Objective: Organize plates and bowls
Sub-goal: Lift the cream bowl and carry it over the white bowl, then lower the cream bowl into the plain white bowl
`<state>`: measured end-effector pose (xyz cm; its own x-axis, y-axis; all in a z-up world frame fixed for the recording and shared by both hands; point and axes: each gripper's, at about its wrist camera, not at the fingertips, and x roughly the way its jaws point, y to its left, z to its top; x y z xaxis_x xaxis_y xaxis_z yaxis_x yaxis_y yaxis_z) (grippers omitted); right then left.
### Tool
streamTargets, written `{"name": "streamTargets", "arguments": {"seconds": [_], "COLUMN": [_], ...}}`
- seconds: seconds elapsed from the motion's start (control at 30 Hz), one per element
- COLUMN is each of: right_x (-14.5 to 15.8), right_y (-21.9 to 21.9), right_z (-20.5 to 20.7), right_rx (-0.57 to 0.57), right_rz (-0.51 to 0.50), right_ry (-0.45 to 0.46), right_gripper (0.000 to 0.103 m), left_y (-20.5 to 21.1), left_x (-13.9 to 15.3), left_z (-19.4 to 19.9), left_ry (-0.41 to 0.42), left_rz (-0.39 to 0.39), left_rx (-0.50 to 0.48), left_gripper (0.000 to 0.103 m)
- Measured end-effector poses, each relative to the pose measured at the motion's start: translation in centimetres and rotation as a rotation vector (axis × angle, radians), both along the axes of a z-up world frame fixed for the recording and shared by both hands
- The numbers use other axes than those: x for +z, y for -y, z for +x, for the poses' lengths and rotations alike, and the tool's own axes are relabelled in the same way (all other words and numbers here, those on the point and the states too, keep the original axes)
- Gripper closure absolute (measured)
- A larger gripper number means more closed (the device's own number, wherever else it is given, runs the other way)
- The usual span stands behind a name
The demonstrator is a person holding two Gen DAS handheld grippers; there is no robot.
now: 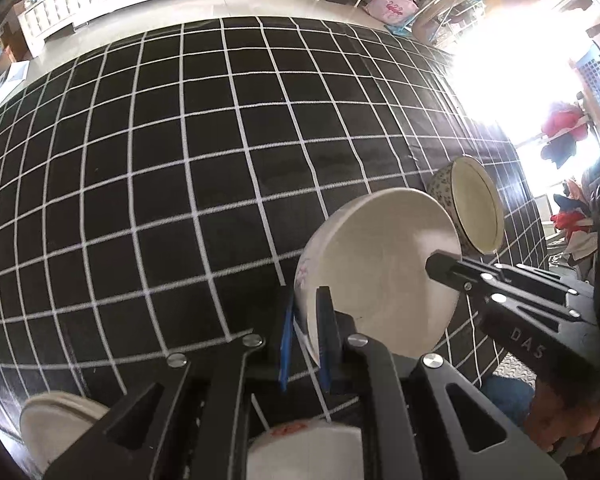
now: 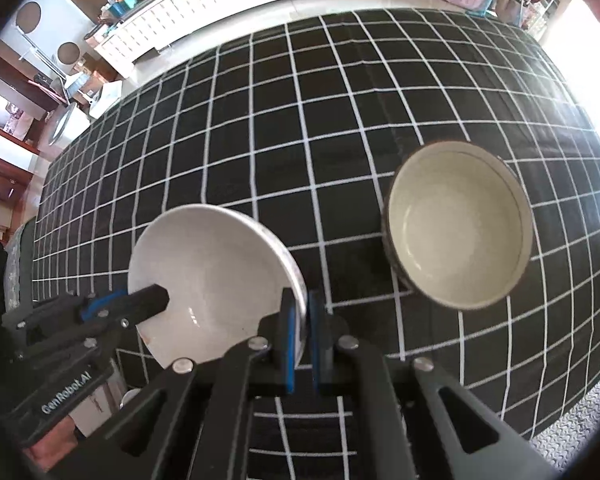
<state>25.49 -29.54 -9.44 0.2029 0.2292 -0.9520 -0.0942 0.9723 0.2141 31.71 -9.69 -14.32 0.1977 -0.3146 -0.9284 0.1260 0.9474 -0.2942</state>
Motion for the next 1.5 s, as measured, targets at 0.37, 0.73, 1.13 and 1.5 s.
{"name": "streamTargets", "arguments": {"seconds": [0.37, 0.73, 1.13, 1.5], "right_x": [3.8, 5.2, 3.7, 2.2], "right_y": [-1.9, -4.2, -5.1, -5.4], "right_z": [-3.7, -7.0, -10.3, -11.9], "right_rx": [0.017, 0.047, 0.055, 0.062], "right_rz": [0.02, 0.045, 0.06, 0.048], "right_ry": [0.06, 0.082, 0.042, 0.011], "right_gripper": [0.094, 0.094, 0.094, 0.094], "left_y": [-1.3, -3.3, -5.5, -4.7], "left_x": [4.1, 6.3, 5.3, 3.4], "left_z": [-5.7, -9.6, -13.5, -15.5], "left_ry": [0.062, 0.092, 0.056, 0.028], "left_rz": [-0.01, -0.001, -0.001, 0.012], "left_rx": [0.044, 0.092, 0.102, 0.092], "left_gripper": [0.094, 0.094, 0.094, 0.094]}}
